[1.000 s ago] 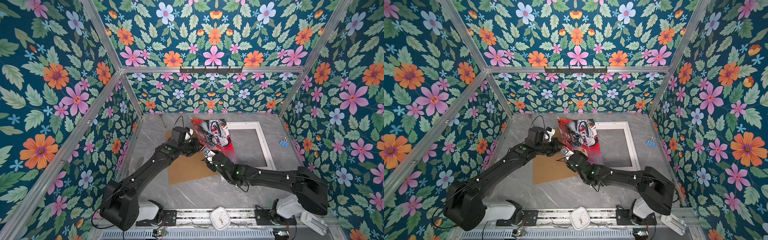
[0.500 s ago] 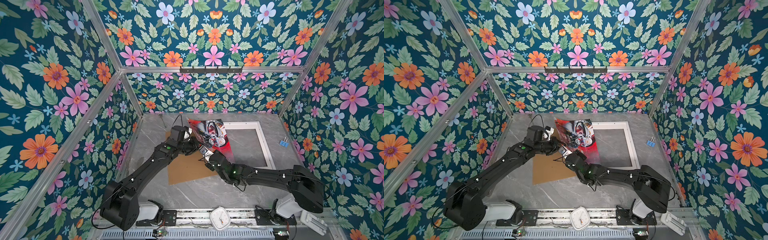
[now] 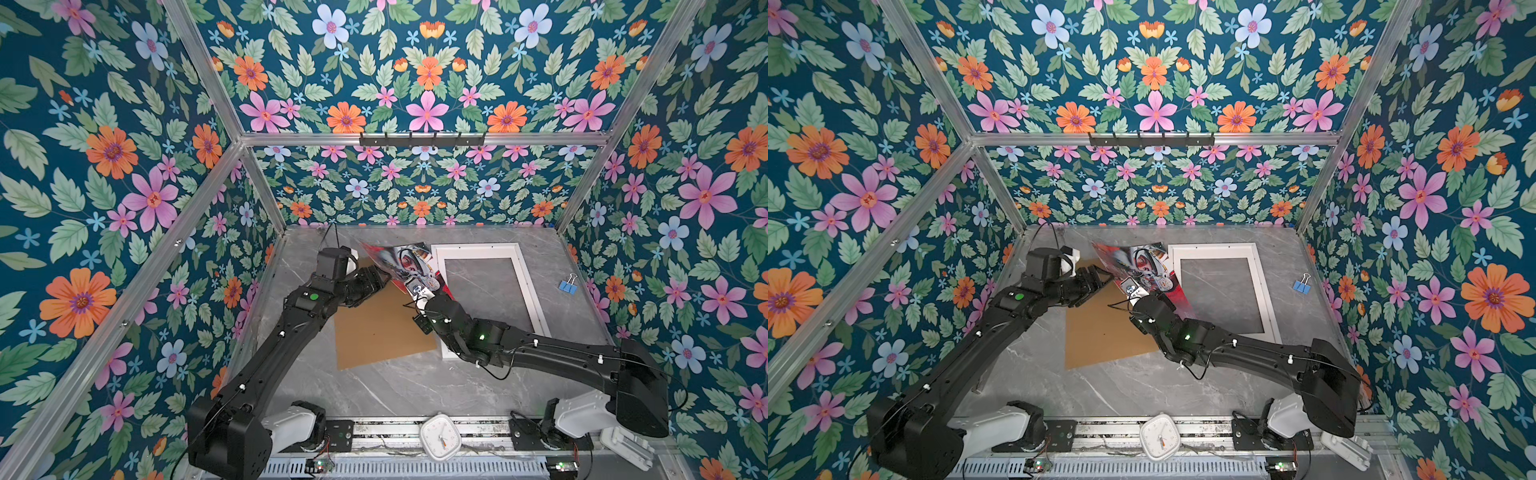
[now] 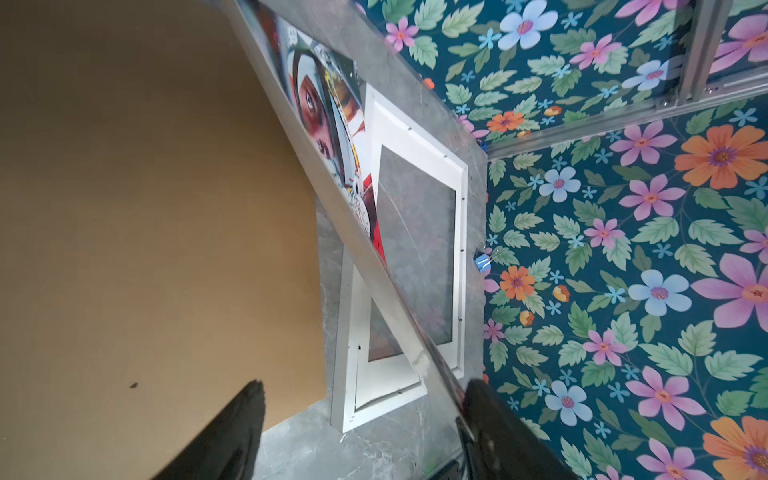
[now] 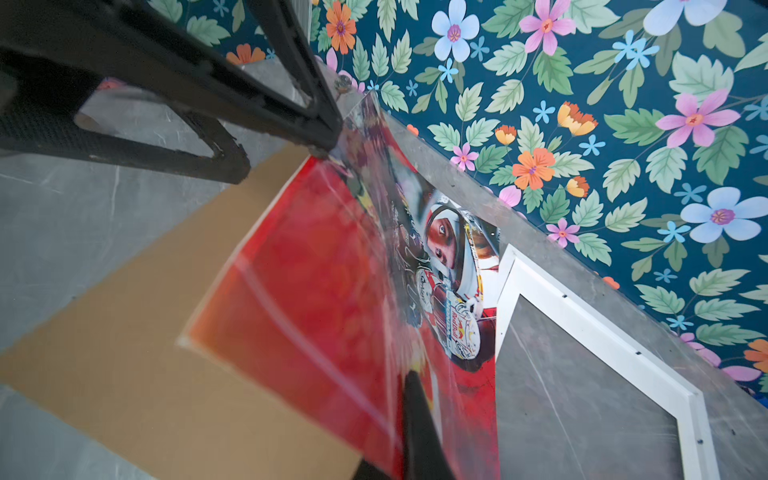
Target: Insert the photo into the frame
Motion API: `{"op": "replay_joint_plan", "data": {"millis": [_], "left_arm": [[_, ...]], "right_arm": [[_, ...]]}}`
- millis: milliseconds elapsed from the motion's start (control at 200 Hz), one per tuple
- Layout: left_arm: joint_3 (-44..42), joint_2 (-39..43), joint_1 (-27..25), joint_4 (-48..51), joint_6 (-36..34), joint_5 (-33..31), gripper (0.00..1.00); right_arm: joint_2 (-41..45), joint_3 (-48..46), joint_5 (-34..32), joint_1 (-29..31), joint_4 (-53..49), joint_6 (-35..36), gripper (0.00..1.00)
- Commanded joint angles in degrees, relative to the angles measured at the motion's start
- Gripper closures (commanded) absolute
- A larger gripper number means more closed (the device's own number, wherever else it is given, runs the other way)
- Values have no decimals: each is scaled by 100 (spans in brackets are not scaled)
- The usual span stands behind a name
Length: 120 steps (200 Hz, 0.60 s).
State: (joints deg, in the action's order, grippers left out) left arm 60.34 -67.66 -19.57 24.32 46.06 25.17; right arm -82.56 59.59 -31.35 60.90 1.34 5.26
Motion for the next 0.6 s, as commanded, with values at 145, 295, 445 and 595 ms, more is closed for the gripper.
{"op": "replay_joint_plan", "data": {"millis": [145, 295, 445, 595], "left_arm": [[486, 473, 451, 954, -647, -941, 15], [689, 616, 586, 1221, -818, -1215, 14], [568, 656, 596, 1108, -802, -1123, 13], [235, 601, 600, 781, -663, -823, 14]], "right_arm": [[104, 467, 336, -61, -609, -512, 100], [169, 659, 631, -152, -719, -655, 100], [270, 931, 772, -443, -1142, -1313, 100], [552, 985, 1201, -1026, -1559, -2308, 100]]}}
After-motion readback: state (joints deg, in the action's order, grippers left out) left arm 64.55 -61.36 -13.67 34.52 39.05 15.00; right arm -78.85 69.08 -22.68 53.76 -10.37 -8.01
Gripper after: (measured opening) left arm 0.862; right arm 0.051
